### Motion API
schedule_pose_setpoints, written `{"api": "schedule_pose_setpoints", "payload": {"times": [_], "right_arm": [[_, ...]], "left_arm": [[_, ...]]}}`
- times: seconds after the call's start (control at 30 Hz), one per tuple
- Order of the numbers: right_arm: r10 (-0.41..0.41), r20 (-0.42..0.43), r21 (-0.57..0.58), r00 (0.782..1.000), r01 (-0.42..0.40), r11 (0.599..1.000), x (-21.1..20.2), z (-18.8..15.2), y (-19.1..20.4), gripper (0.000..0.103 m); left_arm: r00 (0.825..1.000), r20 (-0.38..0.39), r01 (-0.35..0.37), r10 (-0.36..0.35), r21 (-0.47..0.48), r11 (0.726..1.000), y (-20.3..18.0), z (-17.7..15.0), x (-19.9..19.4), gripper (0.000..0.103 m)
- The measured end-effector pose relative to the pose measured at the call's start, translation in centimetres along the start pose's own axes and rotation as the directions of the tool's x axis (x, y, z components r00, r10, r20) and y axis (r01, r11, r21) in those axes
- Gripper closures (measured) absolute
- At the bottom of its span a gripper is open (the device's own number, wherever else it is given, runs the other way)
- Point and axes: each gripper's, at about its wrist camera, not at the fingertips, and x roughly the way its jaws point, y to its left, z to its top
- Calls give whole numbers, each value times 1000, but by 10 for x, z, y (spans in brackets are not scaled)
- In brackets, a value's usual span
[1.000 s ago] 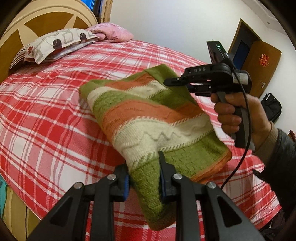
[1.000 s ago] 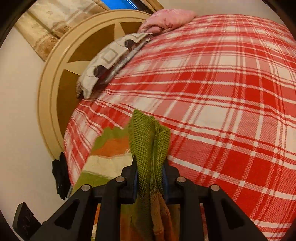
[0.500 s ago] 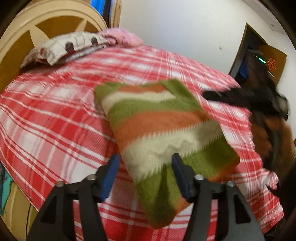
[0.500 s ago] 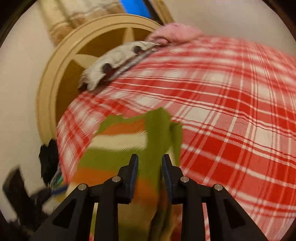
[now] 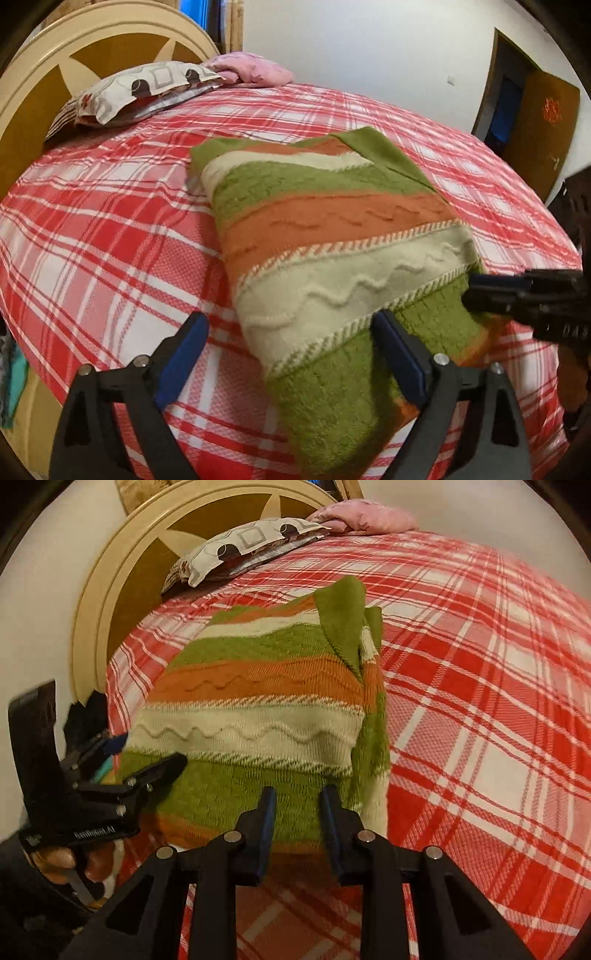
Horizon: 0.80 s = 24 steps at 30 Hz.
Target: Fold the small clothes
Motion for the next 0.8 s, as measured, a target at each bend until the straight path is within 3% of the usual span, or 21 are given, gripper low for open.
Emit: {"api": "schedule_pose_setpoints", "payload": {"times": [0.17, 0.27, 0.33, 0.4, 0.47, 0.5, 0.63, 0.67, 0.73, 0.8], "right_arm": [[-54, -26, -50, 998, 53, 997, -3, 7, 9, 77], [-37, 75, -43, 997, 41, 998, -26, 26, 13, 76], [-10, 118, -42, 993, 15, 999, -32, 42, 16, 75], [15, 115, -63, 993, -8, 998, -22, 57, 22, 75], [-13, 32, -58, 999, 14, 998, 6, 63, 18, 75], [-36, -32, -39, 999, 35, 999, 23, 62, 13, 75], [-35, 19, -19, 999, 36, 999, 15, 55, 15, 74], [-41, 41, -30, 998, 43, 999, 4, 52, 20, 71], [-86, 89, -57, 992, 91, 994, -12, 47, 31, 48], [-133, 163, -70, 978, 146, 987, -38, 37, 41, 47]], "left_arm": [[1000, 7, -15, 15, 15, 1000, 1, 13, -11, 9], [992, 118, -41, 41, -2, 999, 8, 30, -32, 7], [988, 142, -66, 68, -14, 998, 13, 42, -33, 2], [987, 130, -93, 95, -22, 995, 16, 48, -20, 2], [988, 53, -144, 144, -6, 990, 17, 47, 4, 2], [991, 38, -128, 129, -12, 992, 19, 45, 10, 2], [993, 61, -97, 98, -33, 995, 23, 42, 0, 2], [993, 66, -94, 96, -33, 995, 23, 42, -5, 2], [992, 79, -96, 97, -21, 995, 20, 41, -21, 2], [990, 113, -85, 85, -5, 996, 16, 38, -43, 2]]}}
